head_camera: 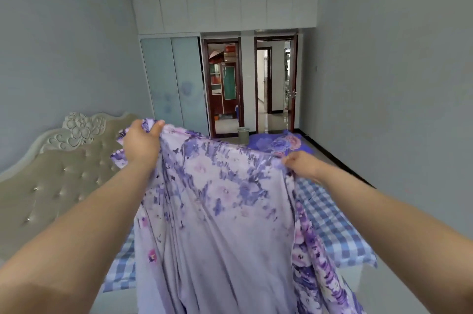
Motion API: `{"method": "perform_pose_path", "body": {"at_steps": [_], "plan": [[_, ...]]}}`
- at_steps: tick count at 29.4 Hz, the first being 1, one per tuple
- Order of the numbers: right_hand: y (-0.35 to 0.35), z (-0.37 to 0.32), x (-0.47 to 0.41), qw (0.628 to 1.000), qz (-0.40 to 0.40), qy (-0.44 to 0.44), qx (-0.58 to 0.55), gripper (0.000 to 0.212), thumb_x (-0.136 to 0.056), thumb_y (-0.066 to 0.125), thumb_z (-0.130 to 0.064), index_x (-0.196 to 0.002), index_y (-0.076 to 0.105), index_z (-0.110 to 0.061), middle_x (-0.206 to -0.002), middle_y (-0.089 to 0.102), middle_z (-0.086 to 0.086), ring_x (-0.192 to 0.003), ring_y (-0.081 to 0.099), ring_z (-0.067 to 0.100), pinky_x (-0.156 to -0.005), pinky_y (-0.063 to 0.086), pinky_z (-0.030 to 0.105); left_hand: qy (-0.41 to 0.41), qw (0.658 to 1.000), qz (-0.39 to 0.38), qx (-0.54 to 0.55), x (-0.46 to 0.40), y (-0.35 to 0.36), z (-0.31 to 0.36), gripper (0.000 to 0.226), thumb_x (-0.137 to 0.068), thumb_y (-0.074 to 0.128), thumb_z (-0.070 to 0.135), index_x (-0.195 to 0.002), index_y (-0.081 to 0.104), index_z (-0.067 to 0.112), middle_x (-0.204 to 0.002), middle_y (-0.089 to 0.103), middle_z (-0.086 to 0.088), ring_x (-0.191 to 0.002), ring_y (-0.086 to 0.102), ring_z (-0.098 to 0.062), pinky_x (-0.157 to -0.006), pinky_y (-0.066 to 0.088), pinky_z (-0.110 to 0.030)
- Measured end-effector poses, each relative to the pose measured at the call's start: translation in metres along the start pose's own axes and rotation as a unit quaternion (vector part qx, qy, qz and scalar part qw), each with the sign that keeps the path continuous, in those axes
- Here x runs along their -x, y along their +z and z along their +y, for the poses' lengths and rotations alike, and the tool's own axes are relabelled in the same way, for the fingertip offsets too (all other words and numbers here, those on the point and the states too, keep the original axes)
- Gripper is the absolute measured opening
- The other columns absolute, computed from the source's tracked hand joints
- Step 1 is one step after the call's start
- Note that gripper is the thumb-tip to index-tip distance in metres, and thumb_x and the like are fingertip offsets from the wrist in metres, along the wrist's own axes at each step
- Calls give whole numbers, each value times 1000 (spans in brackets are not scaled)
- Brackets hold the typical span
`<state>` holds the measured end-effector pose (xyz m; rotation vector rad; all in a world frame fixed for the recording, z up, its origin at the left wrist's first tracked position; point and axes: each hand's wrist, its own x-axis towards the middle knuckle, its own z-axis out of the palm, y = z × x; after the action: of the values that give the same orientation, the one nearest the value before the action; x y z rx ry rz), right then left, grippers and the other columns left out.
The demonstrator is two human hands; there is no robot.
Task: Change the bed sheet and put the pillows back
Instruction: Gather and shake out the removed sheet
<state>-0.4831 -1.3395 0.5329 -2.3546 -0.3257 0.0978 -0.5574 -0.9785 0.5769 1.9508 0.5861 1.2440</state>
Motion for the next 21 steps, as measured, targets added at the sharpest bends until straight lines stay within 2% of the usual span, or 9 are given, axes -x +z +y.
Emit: {"method": "perform_pose_path", "body": {"at_steps": [3, 6, 8, 11, 13, 15, 17, 19, 21], "plan": [[19, 10, 3, 966, -47, 35, -253, 19, -99, 46, -17, -84, 55, -11, -80, 54, 9, -75, 51, 21, -77, 45, 35, 21, 998, 45, 35, -9, -3, 16, 46, -84, 58, 53, -84, 48, 8, -71, 48, -6, -70, 45, -29, -61, 29, -34], [-11, 2, -3, 939, 51, 25, -339, 15, -92, 44, -8, -82, 55, -9, -75, 53, 6, -67, 50, 19, -65, 44, 28, 65, 995, -42, -56, -10, 3, 15, 49, -86, 56, 54, -99, 55, 6, -84, 58, -13, -85, 56, -36, -66, 36, -37], [-46, -13, -4, 946, 195, -37, -255, 22, -94, 41, -12, -77, 53, -6, -73, 50, 6, -65, 47, 18, -50, 36, 25, 94, 978, -133, -130, -2, 12, 6, 55, -89, 55, 51, -113, 56, 2, -105, 63, -22, -99, 58, -39, -75, 41, -39], [-80, -39, -3, 939, 291, -159, -90, 25, -99, 38, -24, -85, 50, -8, -76, 50, 0, -69, 45, 15, -58, 30, 28, 80, 965, -202, -144, 13, 21, -9, 56, -92, 52, 48, -121, 55, 1, -117, 61, -25, -107, 56, -39, -81, 43, -39], [-84, -44, -1, 938, 284, -195, 33, 20, -100, 37, -28, -88, 44, -15, -74, 52, -2, -67, 49, 17, -57, 31, 30, 63, 976, -175, -109, 16, 19, -13, 44, -94, 52, 43, -102, 58, 1, -103, 63, -25, -97, 58, -39, -72, 38, -37], [-75, -30, -2, 936, 255, -202, 137, 12, -100, 39, -28, -100, 45, -19, -82, 57, 0, -70, 54, 24, -59, 36, 31, 40, 992, -107, -52, 9, 10, -7, 37, -94, 52, 40, -83, 50, 4, -83, 57, -21, -84, 55, -37, -66, 31, -35], [-53, -14, -1, 948, 216, -174, 156, 16, -98, 45, -31, -109, 47, -19, -86, 56, -3, -73, 55, 22, -61, 37, 31, 52, 998, -32, -13, -3, -1, 12, 37, -94, 51, 41, -79, 43, 8, -75, 48, -14, -73, 47, -32, -62, 27, -35], [-29, -4, -4, 969, 155, -126, 145, 20, -98, 47, -34, -88, 49, -17, -80, 55, 1, -75, 58, 25, -61, 35, 30, 100, 995, 25, 10, -13, -9, 38, 38, -93, 50, 44, -78, 39, 12, -70, 43, -8, -66, 38, -26, -58, 23, -35], [-19, -1, -6, 974, 153, -111, 127, 31, -99, 45, -35, -74, 44, -16, -75, 54, 5, -76, 54, 27, -63, 34, 31, 145, 988, 46, 35, -18, -13, 63, 39, -92, 49, 47, -75, 34, 14, -65, 38, -4, -62, 32, -24, -54, 17, -36]]}}
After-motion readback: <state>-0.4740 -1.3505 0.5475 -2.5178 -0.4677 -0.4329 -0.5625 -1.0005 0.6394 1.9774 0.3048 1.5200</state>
